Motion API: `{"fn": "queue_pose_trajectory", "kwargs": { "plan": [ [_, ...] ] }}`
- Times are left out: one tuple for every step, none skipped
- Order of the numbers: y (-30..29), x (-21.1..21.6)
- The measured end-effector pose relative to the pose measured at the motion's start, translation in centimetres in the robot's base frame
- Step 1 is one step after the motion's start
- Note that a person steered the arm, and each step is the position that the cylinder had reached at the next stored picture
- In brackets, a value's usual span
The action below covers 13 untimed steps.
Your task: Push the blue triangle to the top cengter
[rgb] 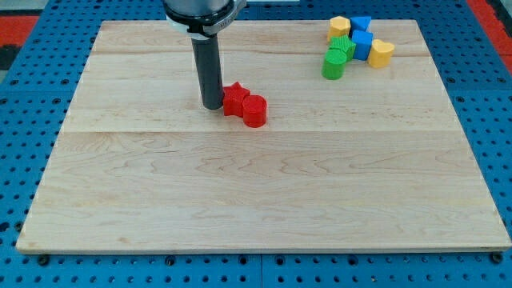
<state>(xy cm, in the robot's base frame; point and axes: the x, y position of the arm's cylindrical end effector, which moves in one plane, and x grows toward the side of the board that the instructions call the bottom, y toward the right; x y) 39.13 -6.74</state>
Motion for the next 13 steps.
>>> {"fn": "queue_pose_trajectory", "kwargs": {
  "plan": [
    [0.0, 0.0],
    [0.7, -1.0],
    [1.7, -5.3],
    [2.2, -7.9],
    [2.6, -8.4],
    [2.6, -8.4],
    [7.0, -7.0],
    [15.0, -2.9],
    [27.9, -3.0],
    [35.0, -8.0],
    [37.2, -17.8],
    [34.0, -20.0],
    [22.5, -18.7]
  ]
}}
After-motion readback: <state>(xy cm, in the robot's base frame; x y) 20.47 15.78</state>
